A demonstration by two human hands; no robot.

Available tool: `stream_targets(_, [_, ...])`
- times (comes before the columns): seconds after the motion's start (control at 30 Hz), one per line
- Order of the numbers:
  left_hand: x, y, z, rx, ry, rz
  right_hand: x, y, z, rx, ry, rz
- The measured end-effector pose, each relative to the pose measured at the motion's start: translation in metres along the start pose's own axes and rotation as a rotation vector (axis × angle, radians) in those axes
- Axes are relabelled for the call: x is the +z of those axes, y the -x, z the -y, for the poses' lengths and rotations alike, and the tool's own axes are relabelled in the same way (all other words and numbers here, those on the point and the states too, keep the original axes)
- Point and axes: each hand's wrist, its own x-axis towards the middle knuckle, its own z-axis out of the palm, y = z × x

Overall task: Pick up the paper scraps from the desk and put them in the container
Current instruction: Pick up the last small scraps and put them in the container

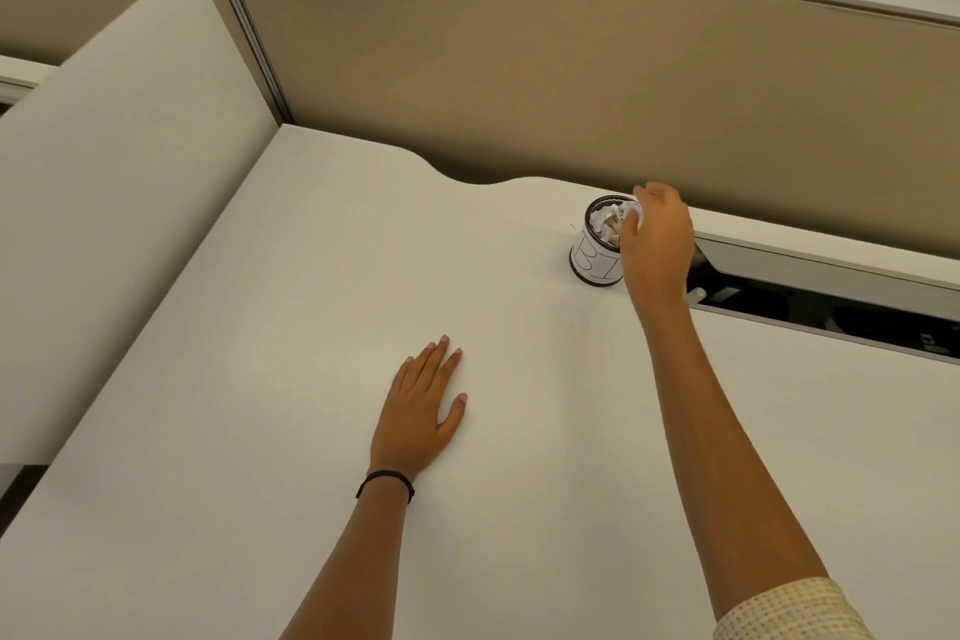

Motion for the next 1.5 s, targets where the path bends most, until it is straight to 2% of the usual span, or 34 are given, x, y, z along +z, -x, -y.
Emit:
stream_targets(0.07, [0.001, 0.000, 0.000, 0.000, -0.002, 0.000, 0.013, 0.012, 0.014, -0.125, -0.073, -0.038])
stream_targets(0.17, [0.002, 0.000, 0.002, 0.003, -0.015, 0.007, 0.044, 0.034, 0.032, -0.244, -0.162, 0.146])
stream_targets(0.3, [0.003, 0.000, 0.003, -0.002, -0.019, 0.016, 0.093, 0.040, 0.045, -0.124, -0.100, 0.433])
stream_targets(0.4, [0.003, 0.000, 0.003, 0.001, -0.020, 0.018, 0.122, 0.023, 0.052, -0.053, 0.116, 0.522])
stream_targets(0.53, [0.005, 0.000, 0.003, -0.001, -0.020, 0.010, 0.141, -0.004, 0.050, 0.061, 0.296, 0.504])
stream_targets(0.7, [0.006, 0.000, 0.004, 0.004, -0.013, 0.010, 0.147, -0.009, 0.033, 0.237, 0.266, 0.545])
stream_targets(0.8, [0.005, 0.000, 0.004, 0.003, 0.005, 0.018, 0.147, 0.001, 0.030, 0.202, 0.279, 0.552])
stream_targets(1.13, [0.002, 0.000, 0.001, 0.011, 0.003, 0.021, 0.115, 0.109, 0.016, -0.144, 0.228, 0.482])
stream_targets(1.23, [0.001, 0.000, 0.000, 0.009, 0.002, 0.011, 0.087, 0.136, -0.004, -0.206, 0.126, 0.342])
stream_targets(1.3, [0.000, 0.000, -0.001, 0.008, -0.004, 0.012, 0.070, 0.149, -0.022, -0.204, 0.070, 0.216])
stream_targets(1.37, [-0.001, 0.000, -0.002, 0.008, -0.005, 0.012, 0.056, 0.157, -0.041, -0.203, 0.048, 0.170])
stream_targets(1.43, [-0.001, -0.001, -0.003, 0.011, -0.004, 0.010, 0.044, 0.159, -0.055, -0.160, 0.008, 0.168])
stream_targets(1.5, [-0.001, 0.000, -0.003, 0.011, -0.003, 0.006, 0.037, 0.157, -0.067, -0.034, -0.073, 0.198])
